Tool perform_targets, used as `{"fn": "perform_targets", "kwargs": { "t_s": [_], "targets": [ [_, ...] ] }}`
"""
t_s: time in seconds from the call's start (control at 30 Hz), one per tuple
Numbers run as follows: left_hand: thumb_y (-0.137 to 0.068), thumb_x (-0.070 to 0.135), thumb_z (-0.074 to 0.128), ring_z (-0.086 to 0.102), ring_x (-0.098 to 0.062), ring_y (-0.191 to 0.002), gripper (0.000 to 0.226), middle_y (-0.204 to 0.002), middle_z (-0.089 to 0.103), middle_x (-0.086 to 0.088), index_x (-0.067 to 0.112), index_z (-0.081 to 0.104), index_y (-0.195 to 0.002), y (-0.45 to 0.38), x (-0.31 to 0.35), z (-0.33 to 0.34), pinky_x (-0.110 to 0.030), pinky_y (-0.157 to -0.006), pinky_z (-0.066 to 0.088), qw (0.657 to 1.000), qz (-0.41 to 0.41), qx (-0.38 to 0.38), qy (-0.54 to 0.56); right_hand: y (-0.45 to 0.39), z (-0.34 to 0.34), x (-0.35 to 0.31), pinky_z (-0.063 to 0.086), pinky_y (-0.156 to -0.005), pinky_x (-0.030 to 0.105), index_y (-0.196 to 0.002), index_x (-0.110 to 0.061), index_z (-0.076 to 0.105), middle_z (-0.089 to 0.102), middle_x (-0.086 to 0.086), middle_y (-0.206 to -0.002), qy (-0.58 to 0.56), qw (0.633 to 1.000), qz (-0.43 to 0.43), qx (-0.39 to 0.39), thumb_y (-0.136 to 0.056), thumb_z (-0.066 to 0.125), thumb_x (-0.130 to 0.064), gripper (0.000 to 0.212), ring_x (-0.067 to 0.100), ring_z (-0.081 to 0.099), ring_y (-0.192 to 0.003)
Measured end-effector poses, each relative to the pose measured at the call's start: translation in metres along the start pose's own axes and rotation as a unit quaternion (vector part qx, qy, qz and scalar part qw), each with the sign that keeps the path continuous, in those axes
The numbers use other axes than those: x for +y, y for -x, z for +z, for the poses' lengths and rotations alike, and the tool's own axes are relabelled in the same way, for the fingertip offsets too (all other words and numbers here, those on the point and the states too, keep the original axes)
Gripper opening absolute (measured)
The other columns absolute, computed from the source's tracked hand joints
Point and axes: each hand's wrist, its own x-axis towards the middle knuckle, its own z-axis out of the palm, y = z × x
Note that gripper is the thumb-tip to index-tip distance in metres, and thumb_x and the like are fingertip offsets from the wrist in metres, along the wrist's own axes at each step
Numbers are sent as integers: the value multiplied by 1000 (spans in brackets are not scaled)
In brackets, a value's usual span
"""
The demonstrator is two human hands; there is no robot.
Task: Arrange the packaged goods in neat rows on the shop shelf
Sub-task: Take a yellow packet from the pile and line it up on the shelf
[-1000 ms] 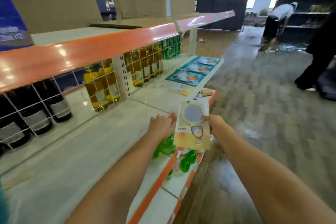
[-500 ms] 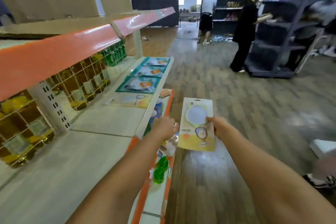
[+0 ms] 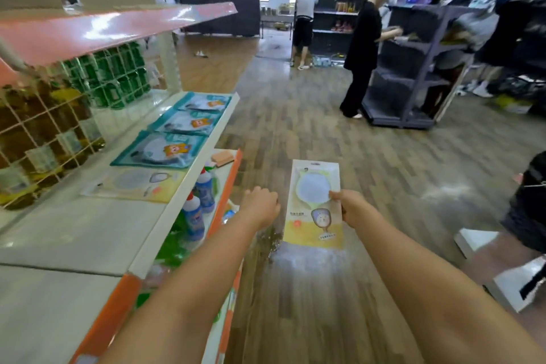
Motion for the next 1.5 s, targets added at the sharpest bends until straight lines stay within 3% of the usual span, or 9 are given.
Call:
{"fn": "perform_targets", "kwargs": {
  "t_s": [0.2,0.37,0.43,0.6,0.77,1.0,1.33,1.43,1.5],
  "targets": [
    [-101,27,32,42,-30,-123,37,-129,54,-13,12,52,-127,-50,19,-14,-42,-103,32,999,-37,-2,16,-51,-15,-38,51,-83,44,-123,4,58,61,21,-122,17,999,-18,-21,-87,63,-6,37,34,61,-104],
    [-101,29,33,43,-31,-123,38,-130,53,-14,11,51,-127,-71,19,-7,-43,-102,33,998,-60,-13,25,-86,-8,-57,50,-87,49,-128,3,53,57,21,-128,30,997,-21,-61,-90,60,-9,40,39,56,-115],
    [-100,30,33,44,-31,-121,38,-129,53,-14,10,52,-127,-75,13,-2,-42,-100,34,997,-74,-15,24,-97,3,-59,49,-82,47,-129,5,50,56,21,-127,30,996,-14,-87,-93,57,-8,39,40,54,-118],
    [-99,29,35,49,-31,-116,35,-123,56,-15,8,55,-119,-84,-19,-2,-38,-90,41,992,-119,-25,31,-127,49,-62,49,-78,43,-125,4,53,57,20,-126,38,990,-11,-134,-91,59,-7,37,34,56,-108],
    [-99,27,34,52,-31,-111,36,-121,58,-16,9,56,-120,-107,-62,-6,-37,-81,42,989,-146,-22,30,-151,95,-76,49,-95,49,-119,1,59,62,19,-117,63,988,-9,-142,-85,67,-11,36,33,61,-102],
    [-98,31,38,48,-31,-117,37,-127,55,-14,14,58,-124,-134,-119,-17,-39,-93,39,981,-191,13,38,-174,154,-130,53,-83,48,-119,1,59,63,21,-116,65,984,-42,-159,-85,65,-8,36,36,63,-96],
    [-99,28,33,52,-32,-110,35,-120,58,-16,12,57,-119,-126,-176,-6,-37,-79,41,966,-249,16,61,-180,244,-132,54,-69,43,-116,0,59,62,21,-107,111,963,-46,-242,-86,65,-10,32,32,61,-77],
    [-99,30,34,51,-31,-112,37,-119,58,-14,13,59,-120,-122,-194,-9,-38,-81,42,954,-286,43,80,-183,272,-141,52,-84,52,-114,0,59,60,22,-108,139,953,-55,-265,-86,67,-13,32,38,62,-94],
    [-97,30,36,51,-31,-109,34,-117,59,-14,13,61,-113,-118,-203,-11,-36,-79,40,944,-315,60,83,-184,292,-147,53,-79,48,-111,-1,58,61,18,-93,146,943,-62,-291,-86,67,-13,29,36,63,-85]
  ]
}}
